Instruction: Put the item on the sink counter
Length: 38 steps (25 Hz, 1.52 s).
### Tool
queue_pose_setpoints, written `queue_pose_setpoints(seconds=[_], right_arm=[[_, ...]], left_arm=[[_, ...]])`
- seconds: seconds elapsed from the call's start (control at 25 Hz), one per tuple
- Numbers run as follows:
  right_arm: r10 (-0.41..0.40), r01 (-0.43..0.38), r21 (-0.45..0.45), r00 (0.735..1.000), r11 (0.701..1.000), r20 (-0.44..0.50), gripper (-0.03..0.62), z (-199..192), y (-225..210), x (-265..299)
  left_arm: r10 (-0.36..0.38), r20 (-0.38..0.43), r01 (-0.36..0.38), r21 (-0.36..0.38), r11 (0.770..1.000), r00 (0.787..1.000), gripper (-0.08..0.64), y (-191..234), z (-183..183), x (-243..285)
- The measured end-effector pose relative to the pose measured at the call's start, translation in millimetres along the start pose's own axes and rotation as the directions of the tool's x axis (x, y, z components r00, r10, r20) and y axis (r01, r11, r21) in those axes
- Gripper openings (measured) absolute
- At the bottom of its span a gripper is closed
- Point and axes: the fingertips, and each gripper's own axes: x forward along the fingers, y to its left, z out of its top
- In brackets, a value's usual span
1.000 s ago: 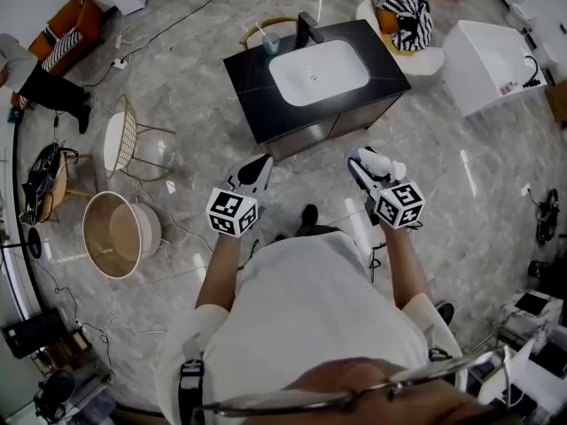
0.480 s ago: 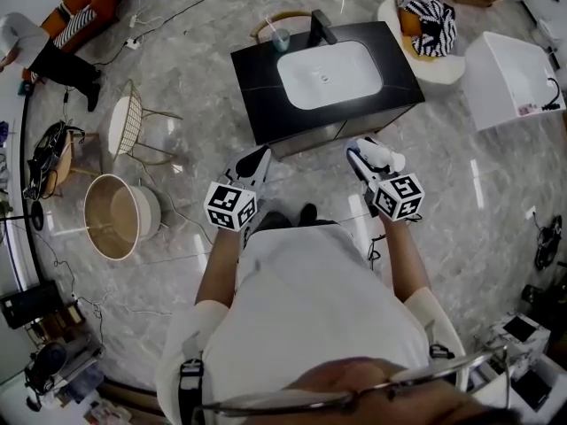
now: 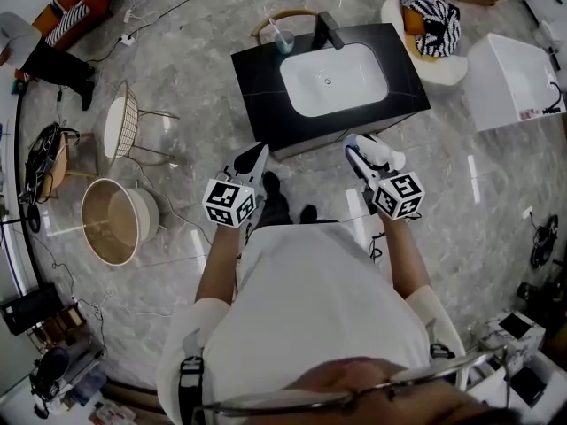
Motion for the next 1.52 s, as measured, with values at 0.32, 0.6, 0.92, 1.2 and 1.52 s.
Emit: queue_pose_setpoints(seconds=[0.32, 0.6, 0.92, 1.2, 1.52], right_arm=[[-0.057, 0.058, 0.004, 0.998, 0.998, -0.014, 0.249, 21.4, -14.0, 56.8], [-0.091, 0.091, -0.003, 0.995, 0.996, -0.037, 0.249, 32.7, -19.8, 111.6], [-0.118, 0.117, -0.018, 0.991, 0.993, -0.057, 0.249, 44.3, -24.1, 169.6], [-0.115, 0.111, -0.053, 0.989, 0.992, -0.095, 0.249, 47.9, -28.1, 221.0], [-0.062, 0.049, -0.084, 0.986, 0.995, -0.157, 0.249, 42.4, -36.7, 280.3]], left_arm=[[-0.040, -0.021, 0.040, -0.006, 0.999, 0.999, 0.003, 62.7, 16.9, 34.6], [-0.074, -0.051, 0.074, -0.003, 0.997, 0.996, 0.003, 112.7, 22.4, 57.3], [-0.110, -0.078, 0.111, 0.008, 0.994, 0.991, 0.003, 159.1, 25.6, 73.4], [-0.125, -0.094, 0.126, 0.005, 0.992, 0.988, 0.003, 185.5, 23.6, 87.4], [-0.081, -0.092, 0.078, -0.028, 0.997, 0.992, 0.003, 207.8, 17.3, 100.1]])
